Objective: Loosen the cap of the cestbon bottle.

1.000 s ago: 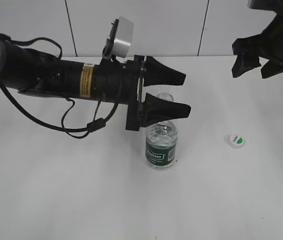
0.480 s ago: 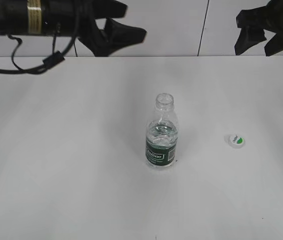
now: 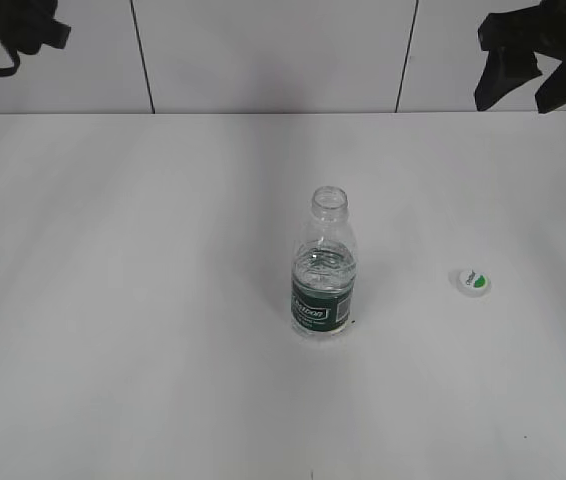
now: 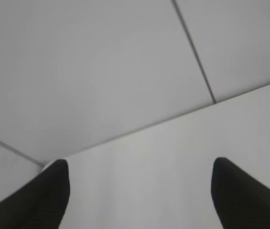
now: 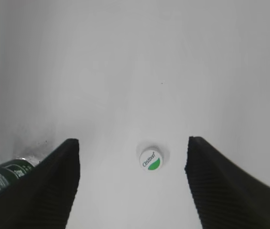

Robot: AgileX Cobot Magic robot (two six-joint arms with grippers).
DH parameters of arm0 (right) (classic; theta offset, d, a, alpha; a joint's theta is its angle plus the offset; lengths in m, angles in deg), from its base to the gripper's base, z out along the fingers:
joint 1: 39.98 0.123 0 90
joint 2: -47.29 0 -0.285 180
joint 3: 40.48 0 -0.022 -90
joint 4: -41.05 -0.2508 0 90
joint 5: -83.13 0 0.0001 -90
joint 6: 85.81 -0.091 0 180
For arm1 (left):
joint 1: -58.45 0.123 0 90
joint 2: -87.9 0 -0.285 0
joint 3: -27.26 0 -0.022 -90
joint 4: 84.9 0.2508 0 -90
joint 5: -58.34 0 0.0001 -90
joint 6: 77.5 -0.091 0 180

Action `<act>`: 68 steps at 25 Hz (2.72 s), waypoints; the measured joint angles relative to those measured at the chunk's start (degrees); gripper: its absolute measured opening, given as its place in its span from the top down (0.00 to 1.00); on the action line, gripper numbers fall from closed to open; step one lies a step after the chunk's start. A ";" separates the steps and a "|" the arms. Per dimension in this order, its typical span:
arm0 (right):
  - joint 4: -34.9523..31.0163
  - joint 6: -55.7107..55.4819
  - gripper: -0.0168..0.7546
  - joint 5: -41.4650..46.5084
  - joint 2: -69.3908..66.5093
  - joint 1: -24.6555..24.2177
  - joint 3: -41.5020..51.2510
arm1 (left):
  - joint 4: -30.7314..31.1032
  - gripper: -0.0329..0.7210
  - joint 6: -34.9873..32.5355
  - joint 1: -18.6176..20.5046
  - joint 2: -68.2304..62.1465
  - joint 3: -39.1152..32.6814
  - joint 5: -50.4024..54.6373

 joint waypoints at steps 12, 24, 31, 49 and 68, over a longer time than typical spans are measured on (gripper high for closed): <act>0.50 0.06 0.29 11.15 0.17 0.00 -0.55 | -53.97 0.33 -28.95 0.24 0.00 0.41 15.05; 4.99 1.56 0.29 13.85 0.79 0.00 -3.40 | -70.58 0.38 -42.69 9.04 0.07 5.81 38.82; 5.03 1.22 0.29 13.85 2.35 0.00 -3.43 | -71.42 0.38 -45.94 15.05 0.07 5.81 45.48; 6.89 0.30 0.29 13.95 29.17 0.00 14.76 | -70.98 0.38 -50.56 14.85 8.08 5.23 48.77; 7.96 0.20 0.29 11.61 68.46 0.00 40.11 | -70.07 0.38 -50.56 14.85 45.17 -18.32 42.21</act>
